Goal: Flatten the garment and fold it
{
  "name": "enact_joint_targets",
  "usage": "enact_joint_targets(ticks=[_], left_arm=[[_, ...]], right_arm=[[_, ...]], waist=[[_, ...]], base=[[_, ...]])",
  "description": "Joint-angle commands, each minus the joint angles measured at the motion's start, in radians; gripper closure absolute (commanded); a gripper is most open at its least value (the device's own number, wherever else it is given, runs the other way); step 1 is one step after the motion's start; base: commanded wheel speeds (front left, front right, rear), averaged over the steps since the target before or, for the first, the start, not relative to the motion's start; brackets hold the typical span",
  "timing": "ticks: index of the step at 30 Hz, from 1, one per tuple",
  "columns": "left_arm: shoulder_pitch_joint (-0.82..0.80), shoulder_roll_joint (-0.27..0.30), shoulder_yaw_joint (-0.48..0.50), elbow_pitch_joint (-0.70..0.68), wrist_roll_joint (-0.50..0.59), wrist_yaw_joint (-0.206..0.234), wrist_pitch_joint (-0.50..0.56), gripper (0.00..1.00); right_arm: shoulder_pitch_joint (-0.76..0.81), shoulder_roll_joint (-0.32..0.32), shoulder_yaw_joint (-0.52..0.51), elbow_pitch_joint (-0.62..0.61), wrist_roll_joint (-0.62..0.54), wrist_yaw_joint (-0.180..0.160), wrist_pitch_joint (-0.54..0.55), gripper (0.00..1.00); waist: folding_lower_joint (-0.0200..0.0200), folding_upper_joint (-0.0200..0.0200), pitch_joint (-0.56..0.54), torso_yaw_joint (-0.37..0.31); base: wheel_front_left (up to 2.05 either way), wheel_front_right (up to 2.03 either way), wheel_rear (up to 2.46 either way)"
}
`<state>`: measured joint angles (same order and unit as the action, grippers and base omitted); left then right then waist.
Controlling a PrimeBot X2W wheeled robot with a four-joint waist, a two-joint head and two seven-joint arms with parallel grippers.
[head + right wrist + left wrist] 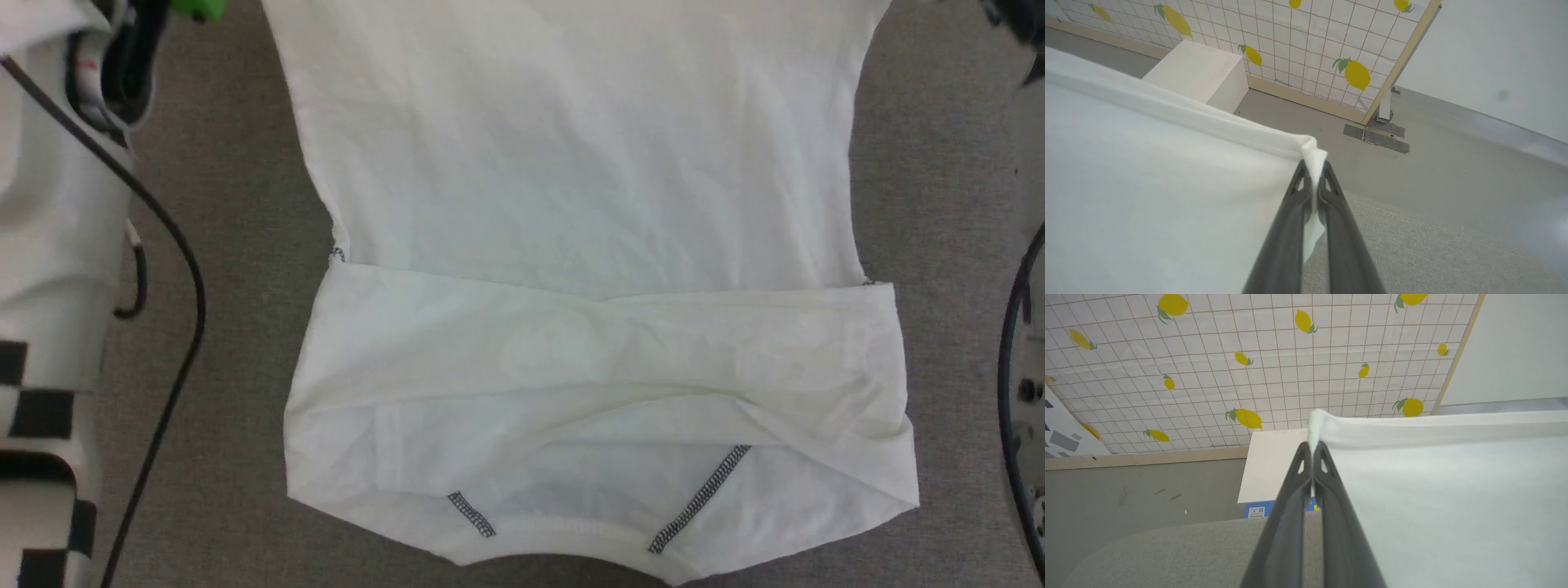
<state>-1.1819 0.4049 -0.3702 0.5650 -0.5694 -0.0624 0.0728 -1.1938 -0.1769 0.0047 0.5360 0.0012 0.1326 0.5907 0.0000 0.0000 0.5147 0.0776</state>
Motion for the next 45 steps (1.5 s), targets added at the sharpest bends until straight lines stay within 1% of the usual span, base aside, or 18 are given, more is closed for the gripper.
enact_joint_targets(ticks=[1, 3, 6, 10, 13, 19, 25, 27, 31, 34, 38, 43, 45], left_arm=[[0.052, 0.000, -0.001, -0.004, -0.011, -0.007, -0.018, 1.00], [0.137, -0.003, -0.018, -0.016, -0.022, -0.020, -0.036, 1.00], [0.248, -0.015, -0.022, -0.052, -0.048, -0.026, -0.069, 1.00], [0.404, -0.028, -0.008, -0.121, -0.094, -0.014, -0.106, 1.00], [0.541, -0.040, -0.004, -0.183, -0.127, 0.006, -0.122, 1.00], [0.812, -0.050, -0.004, -0.314, -0.174, 0.072, -0.128, 1.00], [1.005, -0.056, 0.004, -0.407, -0.205, 0.137, -0.138, 1.00], [1.054, -0.057, 0.010, -0.428, -0.215, 0.151, -0.145, 1.00], [1.129, -0.055, 0.000, -0.471, -0.226, 0.177, -0.125, 1.00], [1.166, -0.048, -0.010, -0.485, -0.230, 0.201, -0.093, 1.00], [1.214, -0.025, -0.024, -0.482, -0.227, 0.259, -0.023, 1.00], [1.240, 0.014, -0.050, -0.459, -0.200, 0.349, 0.087, 1.00], [1.241, 0.020, -0.052, -0.458, -0.193, 0.373, 0.108, 1.00]], right_arm=[[0.055, -0.011, -0.005, 0.003, 0.033, -0.002, -0.025, 1.00], [0.147, -0.013, -0.012, -0.001, 0.091, -0.002, -0.064, 1.00], [0.278, -0.015, -0.022, -0.023, 0.159, -0.002, -0.097, 1.00], [0.461, -0.012, -0.046, -0.085, 0.245, -0.002, -0.120, 1.00], [0.608, 0.009, -0.080, -0.149, 0.298, -0.002, -0.133, 1.00], [0.847, 0.058, -0.133, -0.267, 0.342, -0.002, -0.130, 1.00], [1.006, 0.095, -0.188, -0.336, 0.342, -0.002, -0.131, 1.00], [1.045, 0.104, -0.206, -0.349, 0.343, -0.002, -0.131, 1.00], [1.114, 0.116, -0.234, -0.381, 0.339, -0.002, -0.116, 1.00], [1.159, 0.119, -0.235, -0.398, 0.327, -0.002, -0.087, 1.00], [1.203, 0.123, -0.198, -0.410, 0.325, -0.002, -0.043, 1.00], [1.245, 0.124, -0.164, -0.404, 0.307, -0.002, 0.032, 1.00], [1.258, 0.125, -0.152, -0.406, 0.306, -0.002, 0.066, 1.00]], waist=[[0.0000, 0.0000, -0.117, 0.002], [0.0000, 0.0000, -0.175, 0.004], [0.0000, 0.0000, -0.239, 0.006], [0.0000, 0.0000, -0.309, 0.010], [0.0000, 0.0000, -0.358, 0.014], [0.0000, 0.0000, -0.417, 0.007], [0.0000, 0.0000, -0.440, 0.005], [0.0000, 0.0000, -0.448, 0.002], [0.0000, 0.0000, -0.453, 0.003], [0.0000, 0.0000, -0.454, 0.002], [0.0000, 0.0000, -0.452, -0.008], [0.0000, 0.0000, -0.448, -0.009], [0.0000, 0.0000, -0.447, -0.008]], base=[[0.00, 0.00, 0.00], [0.00, 0.00, 0.00], [0.00, 0.00, 0.00], [0.00, 0.00, 0.00], [0.00, 0.00, 0.00], [0.00, 0.00, 0.00], [0.00, 0.00, 0.00], [0.00, 0.00, 0.00], [0.00, 0.00, 0.00], [0.00, 0.00, 0.00], [0.00, 0.00, 0.00], [0.00, 0.00, 0.00], [0.00, 0.00, 0.00]])
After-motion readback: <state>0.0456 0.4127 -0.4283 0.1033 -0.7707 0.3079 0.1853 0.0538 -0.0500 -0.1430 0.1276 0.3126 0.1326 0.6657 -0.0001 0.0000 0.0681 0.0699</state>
